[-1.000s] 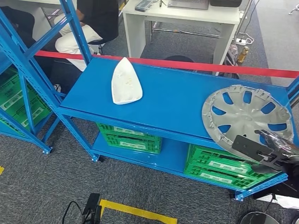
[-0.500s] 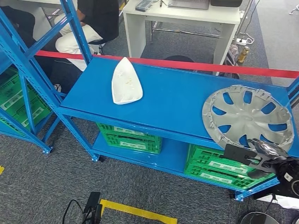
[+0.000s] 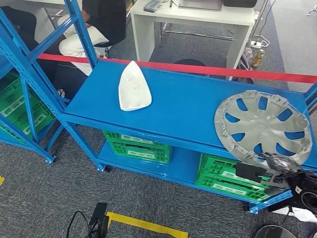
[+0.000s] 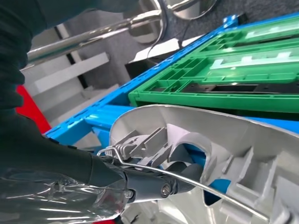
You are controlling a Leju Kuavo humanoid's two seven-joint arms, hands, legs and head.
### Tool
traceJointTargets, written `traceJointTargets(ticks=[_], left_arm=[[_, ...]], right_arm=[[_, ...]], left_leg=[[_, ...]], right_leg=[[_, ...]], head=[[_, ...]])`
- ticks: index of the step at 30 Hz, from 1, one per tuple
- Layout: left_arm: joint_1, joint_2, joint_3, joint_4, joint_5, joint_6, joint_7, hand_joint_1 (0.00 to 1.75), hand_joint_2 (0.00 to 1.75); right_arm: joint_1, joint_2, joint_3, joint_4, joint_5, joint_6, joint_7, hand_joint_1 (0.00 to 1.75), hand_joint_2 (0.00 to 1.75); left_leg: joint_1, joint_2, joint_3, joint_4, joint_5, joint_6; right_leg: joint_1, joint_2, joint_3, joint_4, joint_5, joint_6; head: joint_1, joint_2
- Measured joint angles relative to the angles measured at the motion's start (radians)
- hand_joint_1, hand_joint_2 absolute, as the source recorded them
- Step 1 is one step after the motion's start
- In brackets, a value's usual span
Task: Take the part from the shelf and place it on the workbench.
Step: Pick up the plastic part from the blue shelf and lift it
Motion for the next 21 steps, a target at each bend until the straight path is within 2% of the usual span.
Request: traceJointTargets(ticks=[11,21], left_arm=[[-0.002,0.000,0.000,0.000,-0.003,0.000,0.001,0.00,0.00],[-0.003,-0.001,-0.006,0.000,-0.007,0.000,0.001,0.00,0.00]], right_arm=[[-0.032,0.000,0.062,0.018,0.161,0.048,0.045,0.00,1.75],[-0.020,-0.016,0.076,0.041,0.415,0.046,0.052,0.00,1.75]], left_leg=[[0.000,0.000,0.000,0.000,0.000,0.000],[0.000,0.000,0.000,0.000,0.000,0.000]], right_leg=[[0.000,0.000,0.000,0.000,0.000,0.000],[0.000,0.000,0.000,0.000,0.000,0.001]], head=[[0.000,0.000],[0.000,0.000]])
